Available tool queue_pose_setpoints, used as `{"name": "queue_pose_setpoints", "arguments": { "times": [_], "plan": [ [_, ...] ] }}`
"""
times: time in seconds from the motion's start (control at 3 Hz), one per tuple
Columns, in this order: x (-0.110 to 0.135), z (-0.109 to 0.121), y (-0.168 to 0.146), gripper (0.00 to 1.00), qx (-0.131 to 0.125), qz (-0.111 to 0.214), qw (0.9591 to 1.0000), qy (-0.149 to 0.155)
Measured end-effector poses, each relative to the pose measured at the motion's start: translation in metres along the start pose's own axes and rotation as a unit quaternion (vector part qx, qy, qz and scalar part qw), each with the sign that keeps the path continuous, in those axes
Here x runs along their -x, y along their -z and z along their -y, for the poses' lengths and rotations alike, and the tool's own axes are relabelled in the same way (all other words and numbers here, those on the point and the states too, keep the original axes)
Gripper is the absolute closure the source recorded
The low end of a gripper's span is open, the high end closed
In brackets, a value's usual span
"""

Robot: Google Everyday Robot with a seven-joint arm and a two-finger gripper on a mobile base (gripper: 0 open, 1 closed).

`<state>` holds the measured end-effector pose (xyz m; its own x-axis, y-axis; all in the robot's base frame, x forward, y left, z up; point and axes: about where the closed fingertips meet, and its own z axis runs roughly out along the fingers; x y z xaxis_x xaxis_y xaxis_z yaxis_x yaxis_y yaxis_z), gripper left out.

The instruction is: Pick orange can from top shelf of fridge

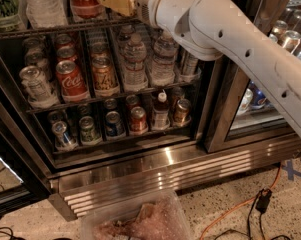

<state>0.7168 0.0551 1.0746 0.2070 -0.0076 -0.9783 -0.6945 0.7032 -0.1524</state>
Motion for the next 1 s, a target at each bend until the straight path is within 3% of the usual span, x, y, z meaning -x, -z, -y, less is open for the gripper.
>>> {"name": "queue_pose_setpoints", "arguments": {
  "times": [0.33,1.0],
  "plan": [
    [0.007,-0.003,-0.007,0.24,0.007,0.013,0.9999,-0.003],
    [0.007,-0.017,-0.012,0.66,0.031,0.004,0.9994,0.013]
  ]
}}
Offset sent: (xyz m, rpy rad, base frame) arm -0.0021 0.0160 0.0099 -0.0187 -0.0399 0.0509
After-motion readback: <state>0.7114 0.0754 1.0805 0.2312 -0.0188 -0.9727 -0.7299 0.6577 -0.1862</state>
